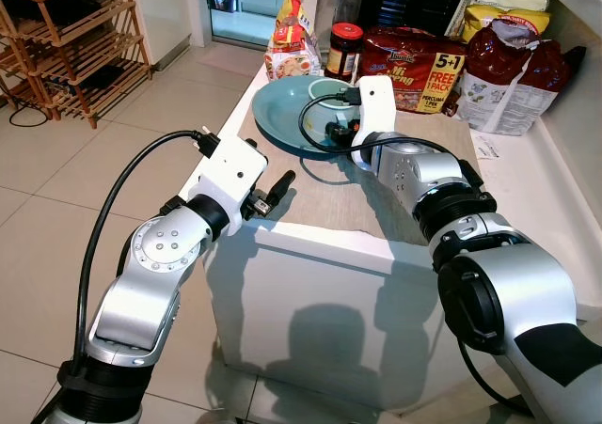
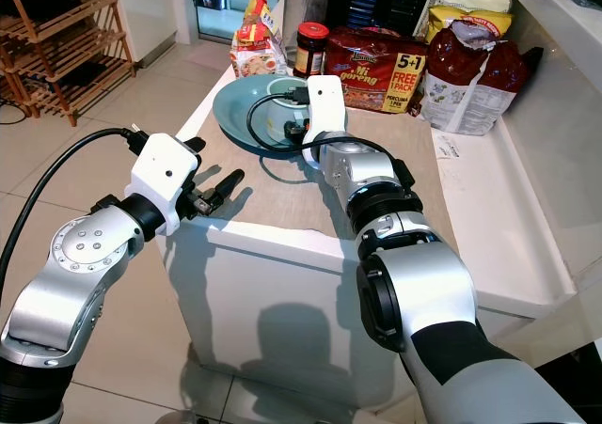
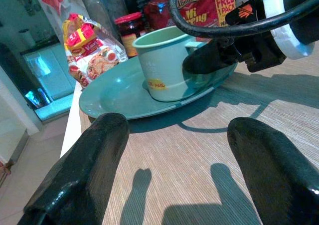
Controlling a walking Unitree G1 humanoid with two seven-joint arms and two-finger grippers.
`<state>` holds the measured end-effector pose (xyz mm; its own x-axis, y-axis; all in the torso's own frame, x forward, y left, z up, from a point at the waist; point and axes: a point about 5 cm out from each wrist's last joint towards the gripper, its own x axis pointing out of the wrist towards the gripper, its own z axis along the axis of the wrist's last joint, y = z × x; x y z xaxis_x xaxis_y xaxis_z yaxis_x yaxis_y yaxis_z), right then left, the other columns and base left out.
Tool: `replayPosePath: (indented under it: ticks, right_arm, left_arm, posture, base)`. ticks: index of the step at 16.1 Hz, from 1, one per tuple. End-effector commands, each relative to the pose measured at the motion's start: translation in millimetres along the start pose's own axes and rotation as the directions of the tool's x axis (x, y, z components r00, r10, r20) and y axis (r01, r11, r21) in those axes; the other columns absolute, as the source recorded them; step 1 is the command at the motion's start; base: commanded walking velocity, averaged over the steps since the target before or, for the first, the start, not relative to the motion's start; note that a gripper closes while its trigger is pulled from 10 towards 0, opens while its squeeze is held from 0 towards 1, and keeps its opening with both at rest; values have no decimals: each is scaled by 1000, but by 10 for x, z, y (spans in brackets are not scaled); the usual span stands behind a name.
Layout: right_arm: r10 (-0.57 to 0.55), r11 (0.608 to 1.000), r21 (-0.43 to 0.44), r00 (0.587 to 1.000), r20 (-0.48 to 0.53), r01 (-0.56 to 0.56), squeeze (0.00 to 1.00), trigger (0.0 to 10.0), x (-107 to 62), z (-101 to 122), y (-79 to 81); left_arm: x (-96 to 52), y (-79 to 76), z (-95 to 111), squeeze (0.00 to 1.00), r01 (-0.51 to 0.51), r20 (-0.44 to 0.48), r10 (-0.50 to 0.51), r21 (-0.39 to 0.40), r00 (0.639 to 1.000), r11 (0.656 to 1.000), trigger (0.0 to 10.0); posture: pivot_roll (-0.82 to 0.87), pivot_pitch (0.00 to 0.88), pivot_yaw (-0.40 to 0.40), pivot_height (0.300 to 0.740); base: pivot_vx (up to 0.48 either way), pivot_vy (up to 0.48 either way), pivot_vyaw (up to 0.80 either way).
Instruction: Setting the table
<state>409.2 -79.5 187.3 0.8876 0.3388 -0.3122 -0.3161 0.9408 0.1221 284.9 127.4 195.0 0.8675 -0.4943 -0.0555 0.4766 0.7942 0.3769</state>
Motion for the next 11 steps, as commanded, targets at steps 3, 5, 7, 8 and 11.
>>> replayPosePath:
  ticks: [3,5,7,8,11]
  right_arm:
    - [-7,1000,-10,1000,30,7,0,0,-8,103,-17]
    - [-8,1000,-12,999,43,9,0,0,-11,116,-24]
    - [-8,1000,11,994,105,7,0,0,-29,207,-46]
    - [-15,1000,15,992,126,13,0,0,-40,240,-66]
    - [-33,998,61,963,269,17,0,0,-172,432,-195]
  left_arm:
    - [38,-19,27,0,26,5,-26,26,1000,999,10000]
    - [41,-18,31,0,26,8,-26,33,1000,999,10000]
    - [46,0,49,0,7,20,-8,41,1000,999,10000]
    - [48,10,55,0,-2,24,1,42,1000,999,10000]
    - [56,72,57,0,-82,38,80,48,996,995,10000]
  posture:
    - [125,0,-88,740]
    - [126,0,-88,740]
    - [130,0,-92,740]
    - [130,0,-92,740]
    - [120,0,-87,740]
  base:
    - [0,0,0]
    - [0,0,0]
    - [0,0,0]
    - [0,0,0]
    - [0,0,0]
